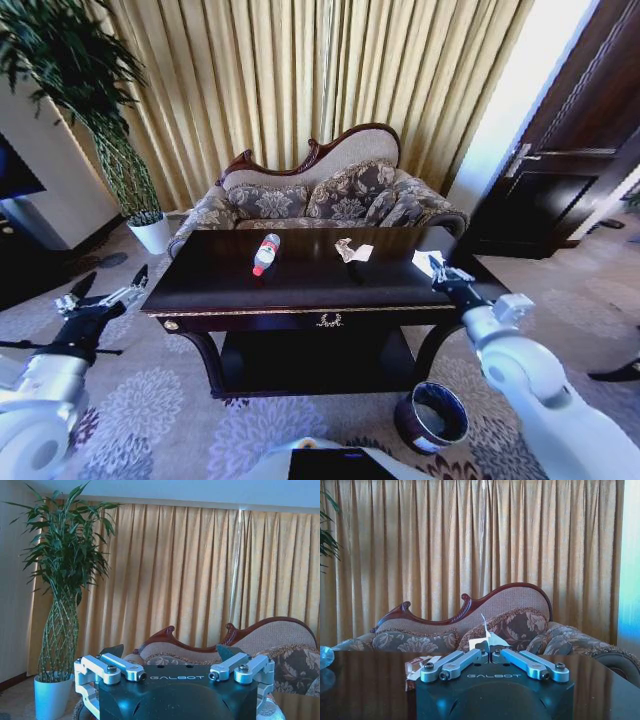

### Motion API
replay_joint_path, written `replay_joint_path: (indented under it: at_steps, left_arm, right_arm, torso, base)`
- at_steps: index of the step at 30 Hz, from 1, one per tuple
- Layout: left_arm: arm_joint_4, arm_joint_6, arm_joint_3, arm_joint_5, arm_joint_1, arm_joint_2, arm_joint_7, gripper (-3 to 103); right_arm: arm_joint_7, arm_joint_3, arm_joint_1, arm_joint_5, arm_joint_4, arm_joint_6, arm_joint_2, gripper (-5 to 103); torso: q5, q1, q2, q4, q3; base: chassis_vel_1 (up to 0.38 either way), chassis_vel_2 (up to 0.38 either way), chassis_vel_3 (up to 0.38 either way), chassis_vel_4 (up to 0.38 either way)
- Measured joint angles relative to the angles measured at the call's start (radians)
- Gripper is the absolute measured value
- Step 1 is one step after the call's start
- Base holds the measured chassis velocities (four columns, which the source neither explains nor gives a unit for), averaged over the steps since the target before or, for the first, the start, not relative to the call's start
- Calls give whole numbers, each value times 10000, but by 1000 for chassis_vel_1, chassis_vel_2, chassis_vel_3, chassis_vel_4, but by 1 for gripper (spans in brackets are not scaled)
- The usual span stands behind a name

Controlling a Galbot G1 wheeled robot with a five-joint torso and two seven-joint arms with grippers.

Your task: Move to the front of the table and place the trash on the table into the trash bin.

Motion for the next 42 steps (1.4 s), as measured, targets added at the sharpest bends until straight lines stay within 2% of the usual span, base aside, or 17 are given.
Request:
replay_joint_path:
  at_steps: [11, 25, 36, 39, 42]
  left_arm:
    - [-76, 0, -8, 7, 106, -4, 20, 100]
    - [-85, 3, 139, 60, 92, -72, 41, 100]
    - [-85, -2, 49, 45, 104, -73, 43, 100]
    - [-85, -6, 52, 44, 122, -92, 48, 100]
    - [-84, -9, 60, 45, 144, -107, 51, 100]
  right_arm:
    - [-13, -178, -314, -282, 445, 134, 500, 0]
    - [4, -533, -257, -614, 194, 243, 684, 0]
    - [-483, -1323, 66, -1152, -3077, 305, 862, 0]
    - [-650, -1642, 537, -1802, -5048, 367, 905, 0]
    - [-703, -1859, 879, -2298, -6147, 475, 908, 0]
  torso:
    - [2, 5, -3, 1, 3]
    - [1, -6, 4, 0, -3]
    - [4, 16, -9, 1, 8]
    - [4, 13, -9, 0, 6]
    - [5, 3, -4, -3, 2]
  base:
    - [31, -30, -34, 33]
    - [197, -185, -205, 187]
    - [3, -10, -9, 6]
    - [-9, 20, 17, -12]
    - [0, 0, 0, 0]
